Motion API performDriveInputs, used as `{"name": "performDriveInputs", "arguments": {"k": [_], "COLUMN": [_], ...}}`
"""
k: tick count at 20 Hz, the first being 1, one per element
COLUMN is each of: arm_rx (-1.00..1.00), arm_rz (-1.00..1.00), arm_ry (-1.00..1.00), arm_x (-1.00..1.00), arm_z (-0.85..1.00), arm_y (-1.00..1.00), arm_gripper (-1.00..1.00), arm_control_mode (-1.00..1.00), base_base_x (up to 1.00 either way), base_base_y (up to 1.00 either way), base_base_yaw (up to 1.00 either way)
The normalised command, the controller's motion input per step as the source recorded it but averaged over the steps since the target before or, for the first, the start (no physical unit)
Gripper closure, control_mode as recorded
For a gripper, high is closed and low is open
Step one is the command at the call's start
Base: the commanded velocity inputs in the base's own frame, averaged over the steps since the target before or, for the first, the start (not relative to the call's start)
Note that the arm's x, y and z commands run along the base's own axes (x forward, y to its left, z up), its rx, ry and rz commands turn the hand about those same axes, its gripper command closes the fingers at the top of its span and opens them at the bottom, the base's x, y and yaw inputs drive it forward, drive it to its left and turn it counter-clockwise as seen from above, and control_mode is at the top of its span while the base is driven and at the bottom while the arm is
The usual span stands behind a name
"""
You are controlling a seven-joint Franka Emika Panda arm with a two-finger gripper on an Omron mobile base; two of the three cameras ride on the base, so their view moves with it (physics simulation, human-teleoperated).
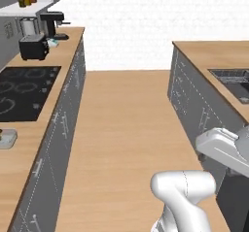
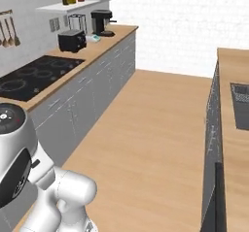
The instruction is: Take the meat container that has the chicken drumstick and place it on the second highest rack of the freezer. Then take the vegetable container that has the mushroom and cucumber and place it on the highest rack of the freezer.
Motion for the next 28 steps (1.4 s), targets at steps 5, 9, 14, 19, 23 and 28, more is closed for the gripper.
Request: {"name": "performDriveInputs", "arguments": {"k": [5, 9, 14, 19, 23, 28], "arm_rx": [0.0, 0.0, 0.0, 0.0, 0.0, 0.0], "arm_rz": [0.0, 0.0, 0.0, 0.0, 0.0, 0.0], "arm_ry": [0.0, 0.0, 0.0, 0.0, 0.0, 0.0], "arm_x": [0.0, 0.0, 0.0, 0.0, 0.0, 0.0], "arm_z": [0.0, 0.0, 0.0, 0.0, 0.0, 0.0], "arm_y": [0.0, 0.0, 0.0, 0.0, 0.0, 0.0], "arm_gripper": [-1.0, -1.0, -1.0, -1.0, -1.0, -1.0], "arm_control_mode": [1.0, 1.0, 1.0, 1.0, 1.0, 1.0], "base_base_x": [1.0, 1.0, 1.0, 0.96, 0.78, 0.47], "base_base_y": [0.0, 0.0, 0.04, 0.15, 0.09, 0.0], "base_base_yaw": [-0.08, -0.03, 0.0, 0.1, 0.59, 0.87]}}
